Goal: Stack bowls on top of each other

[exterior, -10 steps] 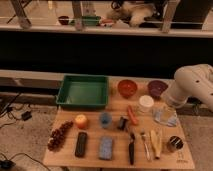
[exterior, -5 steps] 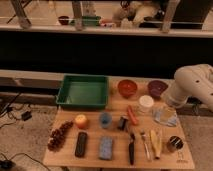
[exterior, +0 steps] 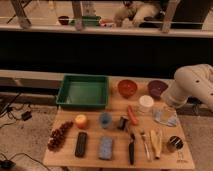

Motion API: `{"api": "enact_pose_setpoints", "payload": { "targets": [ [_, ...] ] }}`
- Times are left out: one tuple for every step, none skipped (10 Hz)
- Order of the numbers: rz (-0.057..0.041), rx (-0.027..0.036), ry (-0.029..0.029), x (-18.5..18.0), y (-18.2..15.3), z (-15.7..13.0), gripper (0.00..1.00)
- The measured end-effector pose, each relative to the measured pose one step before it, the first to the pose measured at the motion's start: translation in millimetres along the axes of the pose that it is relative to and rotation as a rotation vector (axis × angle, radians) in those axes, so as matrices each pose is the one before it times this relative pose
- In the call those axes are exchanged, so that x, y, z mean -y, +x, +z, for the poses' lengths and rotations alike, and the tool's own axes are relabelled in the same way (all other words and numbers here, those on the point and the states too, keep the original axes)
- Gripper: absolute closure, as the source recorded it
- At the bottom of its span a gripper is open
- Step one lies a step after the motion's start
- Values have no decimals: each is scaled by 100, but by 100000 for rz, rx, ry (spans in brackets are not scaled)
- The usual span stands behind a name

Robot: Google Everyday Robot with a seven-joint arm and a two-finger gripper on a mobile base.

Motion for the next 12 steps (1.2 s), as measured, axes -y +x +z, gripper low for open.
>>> {"api": "enact_pose_setpoints", "payload": {
  "targets": [
    [3,-7,6,1,3,-1,20],
    [-3,11,12,2,-3,0,20],
    [-1,-1,-3,0,0,0,20],
    [10,7,4,3,2,-1,20],
    [128,140,180,56,10,-40,20],
    [176,221,120,96,-11,-41,20],
    [-157,171,-6,77,-38,61,20],
    [-943,151,132,169,-201,111,20],
    [-1162,282,-16,241,-483,231,20],
    [-1675,91,167,420,-655,273,20],
    [-1733,338,-10,407,-752,243,20],
    [-1396,292,27,371,-614,171,20]
  ]
}}
